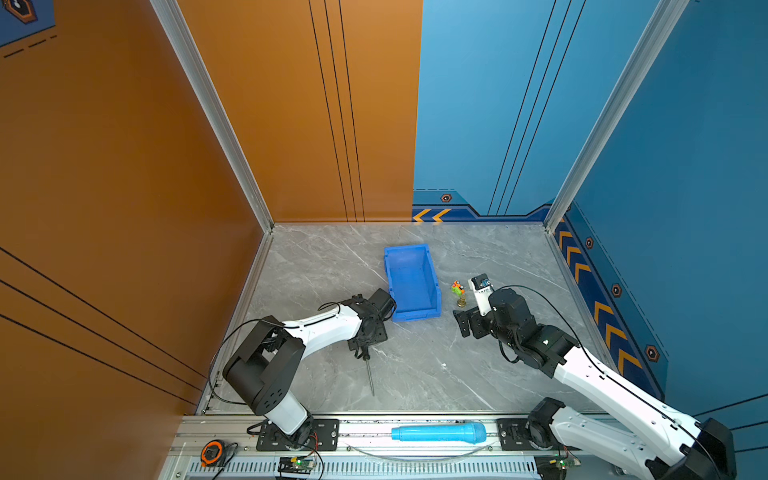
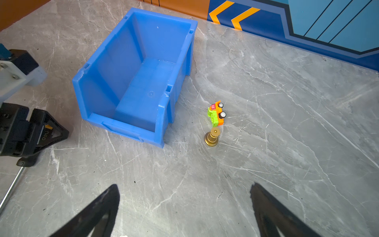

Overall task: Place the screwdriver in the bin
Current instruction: 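Close the left gripper on the yellow-tipped screwdriver handle and lift, then carry the screwdriver with the left gripper over the blue bin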

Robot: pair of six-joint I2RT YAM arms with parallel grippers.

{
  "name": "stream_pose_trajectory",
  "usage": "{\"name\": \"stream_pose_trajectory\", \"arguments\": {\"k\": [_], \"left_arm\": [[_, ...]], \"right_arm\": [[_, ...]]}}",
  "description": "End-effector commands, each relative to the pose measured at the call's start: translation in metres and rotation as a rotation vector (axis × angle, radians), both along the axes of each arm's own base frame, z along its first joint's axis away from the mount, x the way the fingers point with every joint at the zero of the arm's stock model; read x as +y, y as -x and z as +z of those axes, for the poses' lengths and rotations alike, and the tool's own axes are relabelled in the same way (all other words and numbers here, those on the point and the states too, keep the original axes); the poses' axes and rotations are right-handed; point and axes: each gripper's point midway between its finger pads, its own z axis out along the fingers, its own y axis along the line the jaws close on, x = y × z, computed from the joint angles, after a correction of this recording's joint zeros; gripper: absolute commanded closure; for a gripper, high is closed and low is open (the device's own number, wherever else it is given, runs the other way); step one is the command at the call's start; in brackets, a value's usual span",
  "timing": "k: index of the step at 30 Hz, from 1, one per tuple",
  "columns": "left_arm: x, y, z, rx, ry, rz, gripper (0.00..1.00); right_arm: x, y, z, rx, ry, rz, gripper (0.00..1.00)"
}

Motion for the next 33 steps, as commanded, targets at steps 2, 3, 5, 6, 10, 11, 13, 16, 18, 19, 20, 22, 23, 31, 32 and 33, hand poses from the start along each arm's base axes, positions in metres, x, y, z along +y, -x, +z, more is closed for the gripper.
{"name": "stream_pose_trajectory", "arguments": {"k": [2, 3, 5, 6, 10, 11, 13, 16, 18, 19, 20, 22, 23, 31, 32, 33], "left_arm": [[0.009, 0.011, -0.010, 0.031, -0.060, 0.002, 0.39], [0.009, 0.012, -0.011, 0.032, -0.064, -0.003, 0.41], [0.009, 0.013, -0.012, 0.034, -0.071, -0.007, 0.43], [0.010, 0.014, -0.013, 0.034, -0.076, -0.007, 0.45], [0.012, 0.019, -0.017, 0.040, -0.097, -0.014, 0.55], [0.013, 0.020, -0.018, 0.042, -0.102, -0.011, 0.57], [0.013, 0.021, -0.020, 0.042, -0.107, -0.011, 0.61], [0.011, 0.022, -0.019, 0.039, -0.110, -0.024, 0.73], [0.008, 0.022, -0.017, 0.029, -0.109, -0.035, 0.81], [0.008, 0.021, -0.015, 0.022, -0.109, -0.038, 0.84], [0.007, 0.020, -0.013, 0.015, -0.106, -0.038, 0.87], [0.005, 0.019, -0.008, 0.002, -0.095, -0.043, 0.93], [0.004, 0.018, -0.006, -0.003, -0.091, -0.042, 0.95], [-0.021, 0.007, 0.043, -0.098, -0.067, -0.116, 0.97], [-0.028, 0.005, 0.051, -0.111, -0.053, -0.130, 0.98], [-0.032, 0.004, 0.055, -0.118, -0.046, -0.141, 0.99]], "right_arm": [[0.001, 0.003, 0.010, -0.016, -0.003, 0.018, 0.00], [0.001, 0.003, 0.009, -0.017, -0.001, 0.015, 0.00], [0.002, 0.001, 0.010, -0.018, -0.001, 0.016, 0.00], [0.002, 0.001, 0.011, -0.020, -0.003, 0.015, 0.00], [0.002, -0.001, 0.016, -0.038, -0.012, 0.010, 0.00], [0.002, -0.001, 0.017, -0.041, -0.015, 0.008, 0.00], [0.002, -0.001, 0.017, -0.042, -0.016, 0.008, 0.00], [0.002, 0.000, 0.018, -0.044, -0.023, 0.008, 0.00], [0.003, 0.001, 0.020, -0.049, -0.033, 0.014, 0.00], [0.002, 0.002, 0.021, -0.052, -0.037, 0.014, 0.00], [0.002, 0.002, 0.022, -0.056, -0.040, 0.016, 0.00], [0.002, 0.002, 0.023, -0.060, -0.042, 0.017, 0.00], [0.002, 0.003, 0.023, -0.060, -0.042, 0.018, 0.00], [0.000, 0.004, 0.030, -0.076, -0.060, 0.017, 0.00], [0.000, 0.004, 0.031, -0.078, -0.061, 0.016, 0.00], [0.000, 0.005, 0.031, -0.078, -0.064, 0.014, 0.00]]}}
